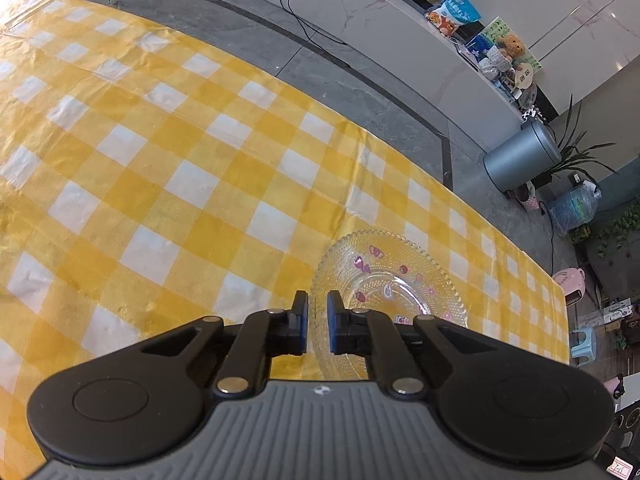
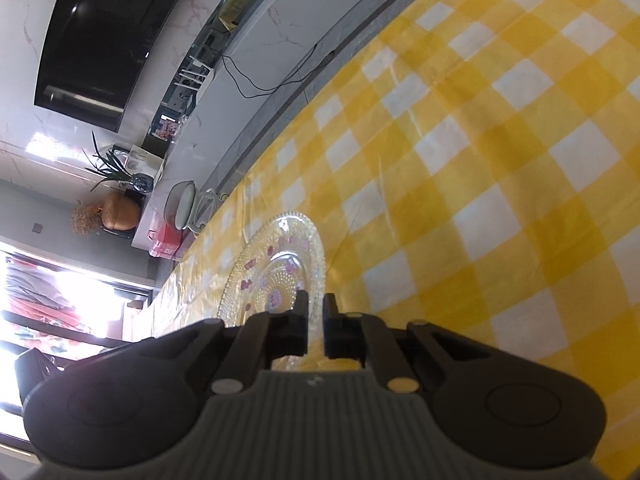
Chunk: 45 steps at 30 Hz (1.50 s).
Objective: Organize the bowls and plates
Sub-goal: 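Carry the glass plate with the left gripper onto the painted plate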
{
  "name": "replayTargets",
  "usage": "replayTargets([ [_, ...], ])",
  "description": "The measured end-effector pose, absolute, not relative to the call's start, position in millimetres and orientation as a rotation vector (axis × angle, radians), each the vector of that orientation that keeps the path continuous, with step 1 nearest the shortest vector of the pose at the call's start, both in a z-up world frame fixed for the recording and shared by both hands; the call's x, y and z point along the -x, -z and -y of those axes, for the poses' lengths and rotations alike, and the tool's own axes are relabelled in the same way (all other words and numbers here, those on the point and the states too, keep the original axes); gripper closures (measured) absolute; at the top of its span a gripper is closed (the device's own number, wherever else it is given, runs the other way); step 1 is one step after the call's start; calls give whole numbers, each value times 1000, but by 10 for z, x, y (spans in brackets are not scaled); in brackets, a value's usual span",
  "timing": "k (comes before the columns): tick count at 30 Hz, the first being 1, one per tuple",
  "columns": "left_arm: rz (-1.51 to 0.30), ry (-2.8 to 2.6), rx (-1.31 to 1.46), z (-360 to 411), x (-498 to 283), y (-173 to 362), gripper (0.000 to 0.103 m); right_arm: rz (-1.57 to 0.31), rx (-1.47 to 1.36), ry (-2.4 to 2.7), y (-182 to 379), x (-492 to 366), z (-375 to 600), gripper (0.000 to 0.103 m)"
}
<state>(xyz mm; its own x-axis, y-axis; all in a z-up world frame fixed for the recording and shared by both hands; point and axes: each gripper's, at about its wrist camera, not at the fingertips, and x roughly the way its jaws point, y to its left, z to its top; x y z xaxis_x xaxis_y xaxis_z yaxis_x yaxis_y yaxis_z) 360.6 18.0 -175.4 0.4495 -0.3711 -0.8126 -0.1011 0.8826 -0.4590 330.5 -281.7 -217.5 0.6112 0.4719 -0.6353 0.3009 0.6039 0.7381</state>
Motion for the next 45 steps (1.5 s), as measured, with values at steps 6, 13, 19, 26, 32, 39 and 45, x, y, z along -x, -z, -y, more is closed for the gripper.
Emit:
replayTargets([
  [6,-1079,200,480,-71,-3447,1565,93,-910,-921,-128,1930,-3139,2886,99],
  [13,-1062,228,479,113,-3128,1317,93,-882,-911,-119,1729,-2801,3069,99],
  [19,-1027,262,482,286,-2660,1088,93,-868,-917,-115,1587,-2325,3254,99],
  [26,-1024,289,482,441,-2065,1027,93,-868,-917,-115,1519,-1679,3460,98],
  [32,-1036,298,526,468,-1553,1109,93,-886,-902,-119,1508,-1135,3585,98],
  [39,-1021,282,533,400,-1091,1230,93,-925,-858,-130,1550,-700,3545,98],
  [45,-1035,272,526,375,-871,1441,93,-1012,-741,-103,1613,-596,3396,95],
])
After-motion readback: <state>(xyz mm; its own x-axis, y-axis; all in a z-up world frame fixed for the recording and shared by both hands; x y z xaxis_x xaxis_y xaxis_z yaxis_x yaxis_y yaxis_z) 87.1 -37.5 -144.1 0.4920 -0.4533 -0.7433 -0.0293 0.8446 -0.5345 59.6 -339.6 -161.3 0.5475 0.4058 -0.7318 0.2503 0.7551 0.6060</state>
